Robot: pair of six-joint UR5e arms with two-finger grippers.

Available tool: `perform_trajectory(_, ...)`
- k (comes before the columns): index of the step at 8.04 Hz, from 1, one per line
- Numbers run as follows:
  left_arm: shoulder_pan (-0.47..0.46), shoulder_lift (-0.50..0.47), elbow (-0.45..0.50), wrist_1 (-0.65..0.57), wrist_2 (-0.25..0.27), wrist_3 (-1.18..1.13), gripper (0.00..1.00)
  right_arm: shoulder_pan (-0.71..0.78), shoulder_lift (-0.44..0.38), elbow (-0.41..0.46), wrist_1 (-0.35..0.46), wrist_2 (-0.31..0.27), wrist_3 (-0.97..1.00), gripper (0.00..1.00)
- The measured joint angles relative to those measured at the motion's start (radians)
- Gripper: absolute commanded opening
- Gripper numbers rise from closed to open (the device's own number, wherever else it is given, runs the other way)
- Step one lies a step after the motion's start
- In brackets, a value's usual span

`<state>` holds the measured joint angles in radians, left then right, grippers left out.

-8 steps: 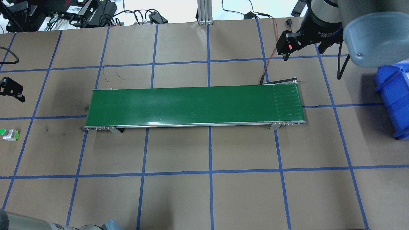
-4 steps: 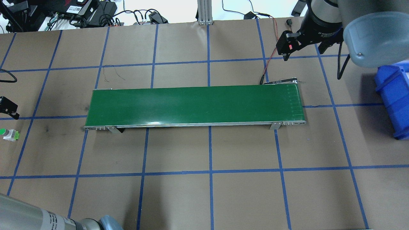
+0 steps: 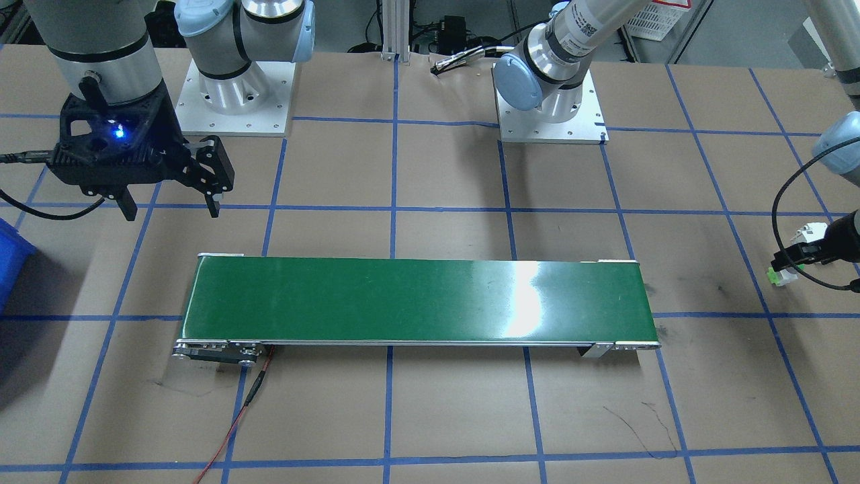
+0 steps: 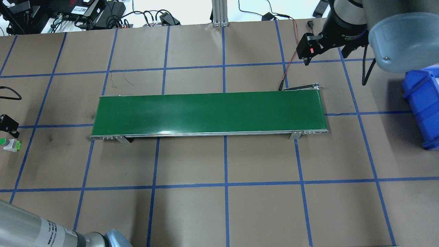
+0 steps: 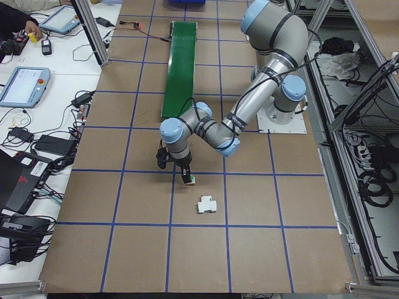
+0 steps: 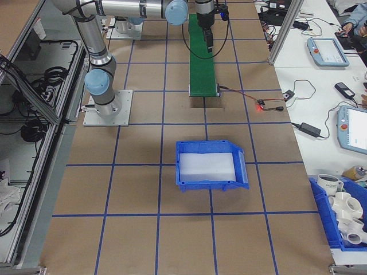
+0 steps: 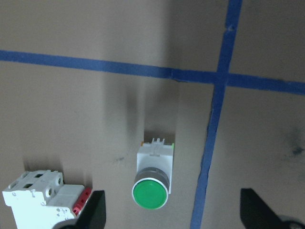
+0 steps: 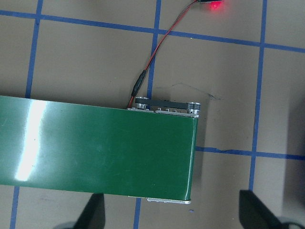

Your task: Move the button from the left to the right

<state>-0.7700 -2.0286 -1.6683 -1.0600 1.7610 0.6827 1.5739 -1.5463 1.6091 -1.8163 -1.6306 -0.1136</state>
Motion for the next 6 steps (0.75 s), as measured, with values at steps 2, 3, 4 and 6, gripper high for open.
perform_trajectory(2, 0.015, -0.027, -0.001, 0.016, 0.001, 0.022, 1.0, 0.0, 0.0, 0.0, 0.001, 0.0, 0.0, 1.0)
perform_trajectory(3, 0.019, -0.035, -0.001, 0.02, 0.001, 0.028, 1.0, 0.0, 0.0, 0.0, 0.001, 0.0, -0.001, 1.0)
perform_trajectory(4, 0.02, -0.042, -0.001, 0.025, 0.002, 0.031, 1.0, 0.0, 0.0, 0.0, 0.002, 0.0, -0.001, 1.0)
perform_trajectory(6, 0.021, -0.068, -0.001, 0.06, 0.002, 0.046, 0.97, 0.0, 0.0, 0.0, 0.003, 0.0, -0.001, 1.0)
